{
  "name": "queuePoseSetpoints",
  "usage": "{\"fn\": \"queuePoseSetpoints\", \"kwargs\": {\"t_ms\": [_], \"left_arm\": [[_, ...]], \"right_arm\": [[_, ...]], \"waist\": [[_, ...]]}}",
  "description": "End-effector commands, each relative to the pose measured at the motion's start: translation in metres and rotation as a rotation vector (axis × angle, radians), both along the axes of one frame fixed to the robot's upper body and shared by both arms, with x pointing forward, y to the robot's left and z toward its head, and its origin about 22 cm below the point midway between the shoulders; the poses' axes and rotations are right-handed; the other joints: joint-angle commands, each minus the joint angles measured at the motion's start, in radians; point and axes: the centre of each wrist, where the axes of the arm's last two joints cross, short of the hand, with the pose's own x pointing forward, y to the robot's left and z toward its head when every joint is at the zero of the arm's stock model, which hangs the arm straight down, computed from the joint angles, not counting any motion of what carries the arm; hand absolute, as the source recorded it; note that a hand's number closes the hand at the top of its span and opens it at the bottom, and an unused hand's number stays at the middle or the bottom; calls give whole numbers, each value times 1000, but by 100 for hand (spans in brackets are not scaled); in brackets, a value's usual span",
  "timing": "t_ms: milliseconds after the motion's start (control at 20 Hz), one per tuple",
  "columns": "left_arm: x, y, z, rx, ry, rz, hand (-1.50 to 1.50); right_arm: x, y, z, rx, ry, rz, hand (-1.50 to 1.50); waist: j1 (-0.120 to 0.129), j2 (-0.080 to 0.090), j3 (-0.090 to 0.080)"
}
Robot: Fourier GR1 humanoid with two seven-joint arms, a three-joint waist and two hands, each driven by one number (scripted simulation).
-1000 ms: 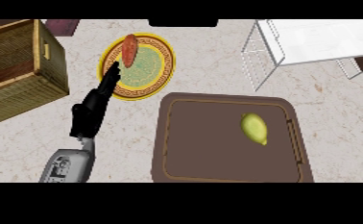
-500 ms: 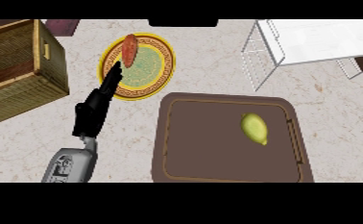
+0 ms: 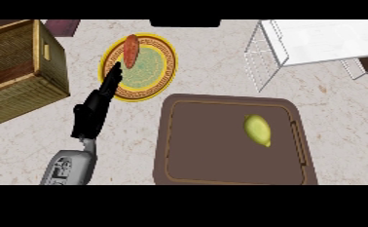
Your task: Pick the tomato from the tray and place it in the tiered shelf
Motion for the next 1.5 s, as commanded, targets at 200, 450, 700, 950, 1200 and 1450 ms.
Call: {"fn": "queuePoseSetpoints", "kwargs": {"t_ms": [200, 450, 700, 950, 1200, 1450], "left_arm": [[8, -7, 13, -7, 5, 4, 0], [-9, -7, -1, -15, -4, -2, 0], [5, 11, -10, -3, 13, 4, 0], [-2, -14, 5, -12, 9, 8, 0], [-5, -1, -10, -11, 4, 13, 0], [-1, 10, 7, 0, -3, 27, 0]], "right_arm": [[-2, -17, -17, 39, 36, -128, -150], [-4, -3, 21, 166, -18, -29, -150], [-4, -9, 21, 242, -48, 27, -150], [-9, -20, 34, 295, -57, 85, -150], [-36, -43, 69, 473, -241, 94, -150], [-69, -92, 97, 553, -299, -36, -150]], "waist": [[-7, -4, 1], [-6, -7, 0], [-6, -2, 0], [0, -3, 1], [-10, -6, 1], [-9, -6, 1]]}}
